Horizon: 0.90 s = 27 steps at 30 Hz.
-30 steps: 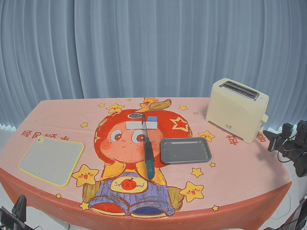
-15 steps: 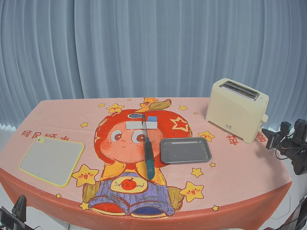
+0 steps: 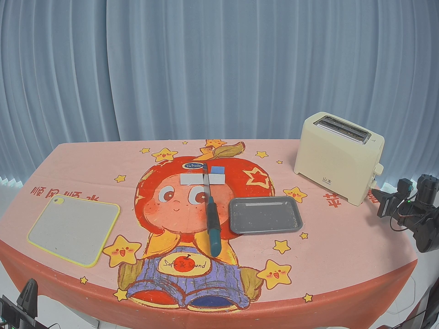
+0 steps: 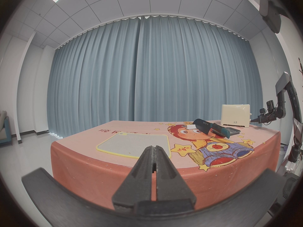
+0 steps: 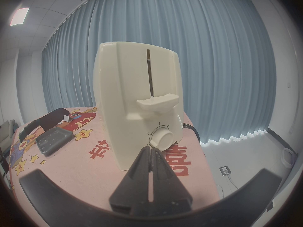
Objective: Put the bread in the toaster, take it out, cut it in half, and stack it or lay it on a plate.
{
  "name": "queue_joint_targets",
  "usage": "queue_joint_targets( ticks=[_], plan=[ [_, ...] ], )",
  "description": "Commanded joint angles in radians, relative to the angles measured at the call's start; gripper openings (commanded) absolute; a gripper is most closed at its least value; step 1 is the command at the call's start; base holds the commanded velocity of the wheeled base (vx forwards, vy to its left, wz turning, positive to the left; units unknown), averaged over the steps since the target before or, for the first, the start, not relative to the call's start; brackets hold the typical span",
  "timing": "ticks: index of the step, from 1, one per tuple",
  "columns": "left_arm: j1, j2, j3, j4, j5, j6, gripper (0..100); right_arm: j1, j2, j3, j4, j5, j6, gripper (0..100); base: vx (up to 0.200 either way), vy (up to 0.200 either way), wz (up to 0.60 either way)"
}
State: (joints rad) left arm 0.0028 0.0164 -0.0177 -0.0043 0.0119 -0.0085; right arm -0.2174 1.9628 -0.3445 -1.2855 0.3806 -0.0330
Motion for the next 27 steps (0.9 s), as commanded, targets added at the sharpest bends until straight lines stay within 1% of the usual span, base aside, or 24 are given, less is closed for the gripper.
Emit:
queue_joint_targets(
  ticks=[1, 9, 27],
  plan=[
    [0.000, -0.006, 0.018, 0.000, 0.000, -0.001, 0, 0.000, 0.005, 0.002, 0.000, 0.001, -0.001, 0, 0.000, 0.000, 0.00],
    [0.000, -0.006, 0.018, 0.000, 0.000, -0.001, 0, -0.003, -0.010, 0.002, -0.001, 0.001, -0.001, 0, 0.000, 0.000, 0.00],
    [0.000, -0.006, 0.018, 0.000, 0.000, -0.001, 0, -0.002, -0.001, -0.033, -0.001, 0.003, 0.002, 0, 0.000, 0.000, 0.00]
  ],
)
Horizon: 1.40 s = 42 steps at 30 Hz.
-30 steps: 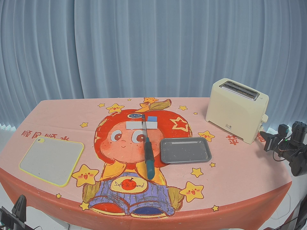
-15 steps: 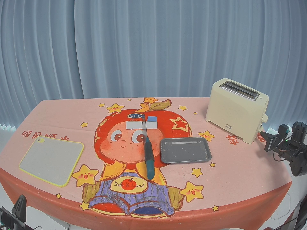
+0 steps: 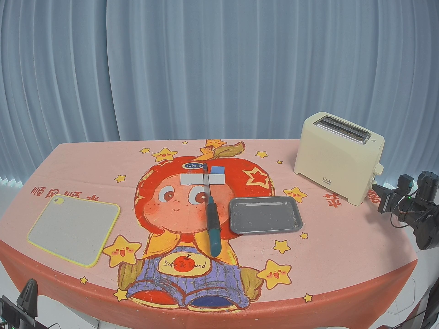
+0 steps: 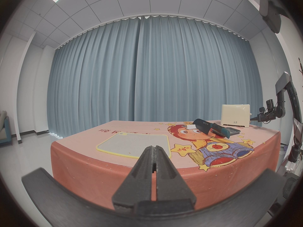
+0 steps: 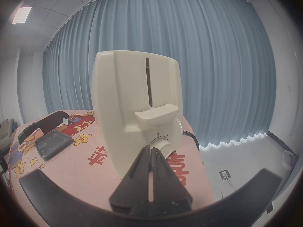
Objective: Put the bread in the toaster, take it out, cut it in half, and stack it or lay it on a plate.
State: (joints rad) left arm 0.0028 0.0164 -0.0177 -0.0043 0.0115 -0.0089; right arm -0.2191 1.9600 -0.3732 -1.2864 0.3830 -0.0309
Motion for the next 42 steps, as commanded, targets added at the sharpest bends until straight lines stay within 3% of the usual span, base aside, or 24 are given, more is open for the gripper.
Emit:
queue_joint_targets(
  ticks=[1, 42],
  plan=[
    [0.000, -0.006, 0.018, 0.000, 0.001, 0.000, 0, 0.001, 0.003, -0.006, -0.001, 0.001, 0.000, 0, 0.000, 0.000, 0.00],
    [0.000, -0.006, 0.018, 0.000, 0.001, 0.000, 0, 0.001, 0.016, 0.025, -0.001, -0.001, -0.007, 0, 0.000, 0.000, 0.00]
  ],
)
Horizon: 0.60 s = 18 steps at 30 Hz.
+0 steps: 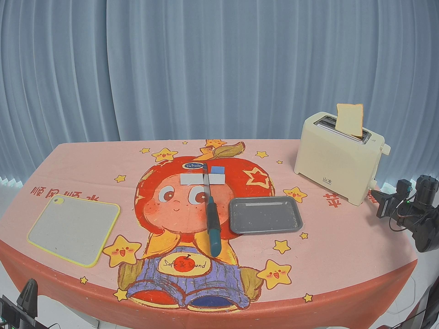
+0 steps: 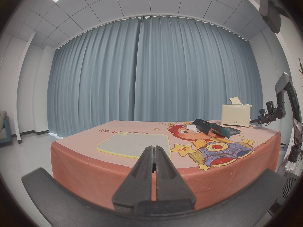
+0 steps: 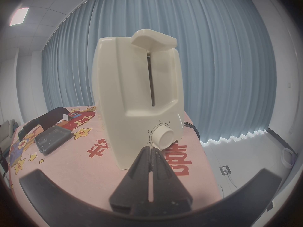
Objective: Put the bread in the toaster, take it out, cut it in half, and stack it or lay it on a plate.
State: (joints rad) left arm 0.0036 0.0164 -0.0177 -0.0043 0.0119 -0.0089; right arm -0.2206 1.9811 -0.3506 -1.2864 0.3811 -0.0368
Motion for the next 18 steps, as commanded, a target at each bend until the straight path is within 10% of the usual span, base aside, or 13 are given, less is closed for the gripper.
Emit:
queue_joint_targets(
  ticks=[1, 18],
  plan=[
    [-0.001, -0.006, 0.018, 0.000, 0.000, 0.000, 0, 0.003, -0.005, 0.002, -0.001, 0.001, -0.002, 0, 0.000, 0.000, 0.00],
    [-0.001, -0.006, 0.018, 0.000, 0.000, 0.000, 0, 0.021, -0.074, 0.073, -0.120, 0.001, 0.002, 0, 0.000, 0.000, 0.00]
  ],
)
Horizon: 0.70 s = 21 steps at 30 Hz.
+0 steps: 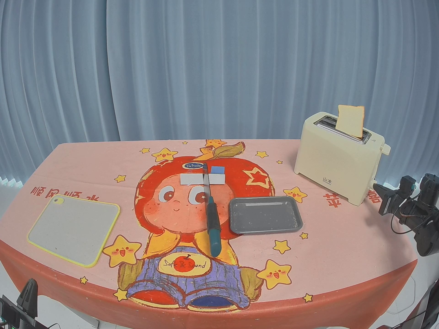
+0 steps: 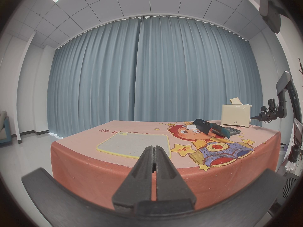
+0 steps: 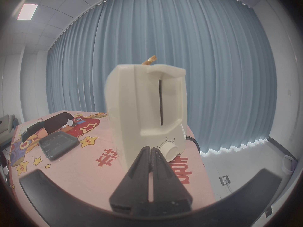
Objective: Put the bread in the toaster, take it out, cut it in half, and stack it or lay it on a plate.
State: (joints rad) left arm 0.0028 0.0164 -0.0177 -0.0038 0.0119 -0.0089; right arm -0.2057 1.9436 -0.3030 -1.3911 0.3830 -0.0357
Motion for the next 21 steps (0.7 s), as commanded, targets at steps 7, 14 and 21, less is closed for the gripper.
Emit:
queue_joint_targets(
  ticks=[7, 14, 21],
  plan=[
    [0.000, -0.006, 0.018, -0.001, 0.000, 0.000, 0, 0.040, -0.166, 0.054, 0.000, -0.003, 0.002, 0, 0.000, 0.000, 0.00],
    [0.000, -0.006, 0.018, -0.001, 0.000, 0.000, 0, 0.043, -0.270, 0.027, 0.003, -0.013, 0.007, 0, 0.000, 0.000, 0.00],
    [0.000, -0.006, 0.018, -0.001, 0.000, 0.000, 0, 0.058, -0.310, -0.005, 0.006, -0.016, 0.037, 0, 0.000, 0.000, 0.00]
  ],
)
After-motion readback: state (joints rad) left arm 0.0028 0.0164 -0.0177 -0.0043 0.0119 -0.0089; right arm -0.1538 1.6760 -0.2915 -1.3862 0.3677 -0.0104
